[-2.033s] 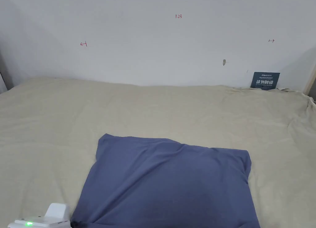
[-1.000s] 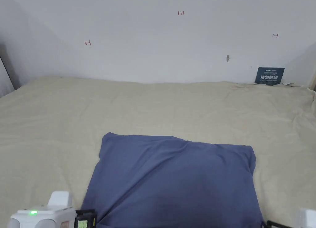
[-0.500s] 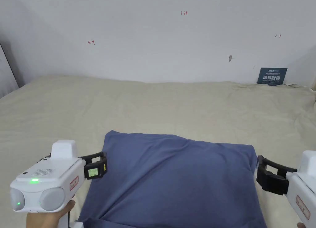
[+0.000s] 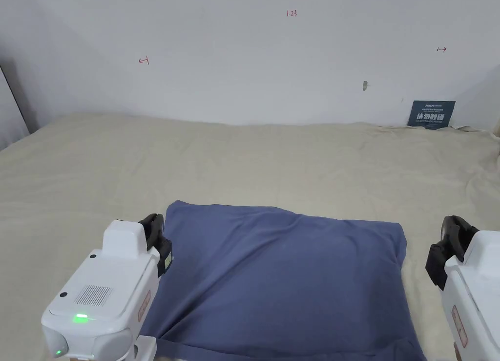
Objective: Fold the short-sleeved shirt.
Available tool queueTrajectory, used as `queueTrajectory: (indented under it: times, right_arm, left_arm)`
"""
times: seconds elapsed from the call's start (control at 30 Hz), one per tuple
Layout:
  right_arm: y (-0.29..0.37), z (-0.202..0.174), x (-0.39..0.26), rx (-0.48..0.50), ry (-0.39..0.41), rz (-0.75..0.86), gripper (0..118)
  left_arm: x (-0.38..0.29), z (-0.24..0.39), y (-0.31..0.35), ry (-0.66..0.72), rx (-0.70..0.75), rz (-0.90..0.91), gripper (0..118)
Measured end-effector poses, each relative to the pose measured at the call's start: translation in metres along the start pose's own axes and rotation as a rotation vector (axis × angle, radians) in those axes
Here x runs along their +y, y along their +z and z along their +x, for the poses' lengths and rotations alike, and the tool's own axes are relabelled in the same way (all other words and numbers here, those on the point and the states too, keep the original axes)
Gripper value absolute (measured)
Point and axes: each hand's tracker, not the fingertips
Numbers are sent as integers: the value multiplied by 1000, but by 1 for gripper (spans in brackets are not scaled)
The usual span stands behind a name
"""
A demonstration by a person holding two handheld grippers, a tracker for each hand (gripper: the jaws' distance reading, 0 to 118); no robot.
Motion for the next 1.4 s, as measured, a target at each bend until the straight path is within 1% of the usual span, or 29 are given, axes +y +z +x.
queueTrajectory:
  times: [0.2, 0.33, 0.43, 0.6, 0.67, 0.83, 0.97, 1.03, 1.07, 1.13, 1.17, 1.2, 1.3, 1.4]
  right_arm:
    - [-1, -1, -4, -3, 0, 2, 0]
    - [-3, -1, -4, 2, -5, -3, 0]
    - [-5, 0, -5, 6, -10, -8, 0]
    - [-8, 0, -9, 19, -10, -32, 0]
    - [-9, -1, -11, 22, -13, -43, 0]
    - [-10, -2, -16, 30, -11, -62, 0]
    - [-11, -3, -21, 35, -12, -80, 0]
    - [-10, -4, -24, 36, -10, -88, 0]
    - [-10, -4, -25, 36, -10, -92, 0]
    - [-11, -5, -28, 38, -11, -100, 0]
    - [-10, -4, -29, 39, -13, -105, 0]
    - [-10, -5, -30, 38, -14, -108, 0]
    - [-8, -4, -33, 37, -19, -117, 0]
    - [-8, -3, -35, 38, -21, -126, 0]
  left_arm:
    - [-6, -3, -6, 46, -3, -31, 0]
    - [-4, -5, -8, 48, -6, -53, 0]
    - [-2, -11, -18, 74, -21, -185, 0]
    - [-22, -32, -46, 172, -36, -544, 0]
    - [-37, -39, -52, 165, -23, -642, 0]
    - [-78, -53, -52, 183, -25, -818, 0]
    - [-100, -60, -46, 184, -12, -856, 1]
    - [-106, -63, -45, 193, -22, -876, 13]
    - [-108, -63, -45, 188, -20, -885, 22]
    - [-112, -64, -43, 183, -20, -889, 64]
    - [-113, -64, -44, 180, -16, -898, 79]
    - [-115, -64, -46, 175, -16, -914, 86]
    - [-120, -60, -47, 146, -15, -945, 92]
    - [-127, -58, -51, 130, -4, -976, 92]
